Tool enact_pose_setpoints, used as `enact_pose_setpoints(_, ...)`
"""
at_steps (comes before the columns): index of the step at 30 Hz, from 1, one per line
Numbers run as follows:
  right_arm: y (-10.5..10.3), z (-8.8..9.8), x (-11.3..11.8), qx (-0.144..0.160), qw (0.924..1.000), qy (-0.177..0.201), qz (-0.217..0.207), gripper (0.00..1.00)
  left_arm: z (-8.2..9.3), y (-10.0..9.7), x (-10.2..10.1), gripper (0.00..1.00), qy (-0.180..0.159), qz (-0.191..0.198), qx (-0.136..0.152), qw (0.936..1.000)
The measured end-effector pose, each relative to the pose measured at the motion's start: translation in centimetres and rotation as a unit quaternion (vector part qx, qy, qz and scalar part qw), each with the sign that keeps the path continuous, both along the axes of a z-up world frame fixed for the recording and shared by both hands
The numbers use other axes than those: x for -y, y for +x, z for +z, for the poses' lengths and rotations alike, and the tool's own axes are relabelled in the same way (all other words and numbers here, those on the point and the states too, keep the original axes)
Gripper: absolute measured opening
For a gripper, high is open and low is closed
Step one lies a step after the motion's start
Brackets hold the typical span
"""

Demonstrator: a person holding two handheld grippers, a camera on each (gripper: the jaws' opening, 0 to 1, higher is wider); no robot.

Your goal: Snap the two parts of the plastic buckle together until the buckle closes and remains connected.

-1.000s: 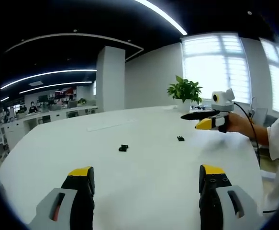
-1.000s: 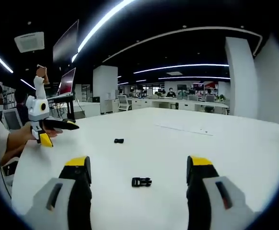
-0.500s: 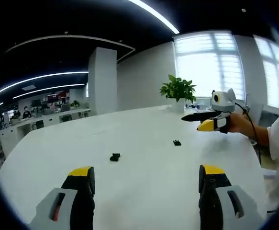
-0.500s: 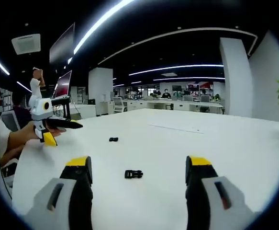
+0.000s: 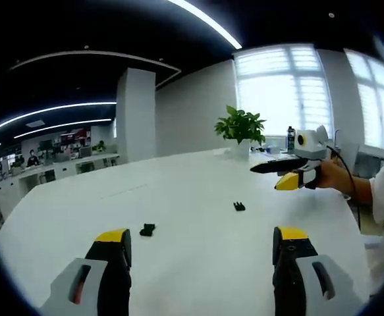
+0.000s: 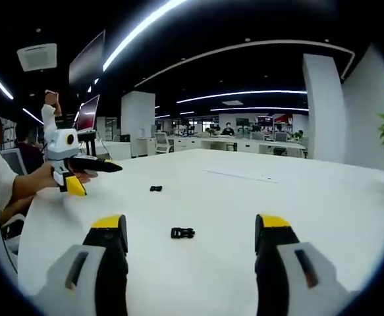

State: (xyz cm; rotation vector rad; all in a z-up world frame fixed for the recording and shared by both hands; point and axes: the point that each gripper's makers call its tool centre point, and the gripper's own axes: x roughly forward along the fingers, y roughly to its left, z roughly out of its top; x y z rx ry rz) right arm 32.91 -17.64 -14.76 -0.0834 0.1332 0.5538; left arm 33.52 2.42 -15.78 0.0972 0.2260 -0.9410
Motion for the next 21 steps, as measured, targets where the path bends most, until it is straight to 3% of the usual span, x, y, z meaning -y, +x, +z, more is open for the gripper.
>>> enact_pose_setpoints(12, -0.4, -0.3, 0.3, -0.003, 1.0000, 0.002, 0.000, 0.79, 0.3, 0.8, 0.6, 0.90, 0.004, -0.005, -0.001, 1.0000)
enact_pose_setpoints(21, -0.7, -0.5, 0.2, -0.004, 1.0000, -0.005, 0.004, 0.79, 1.0, 0.4, 2.2, 0.89, 0.003, -0.031, 0.004, 0.9995)
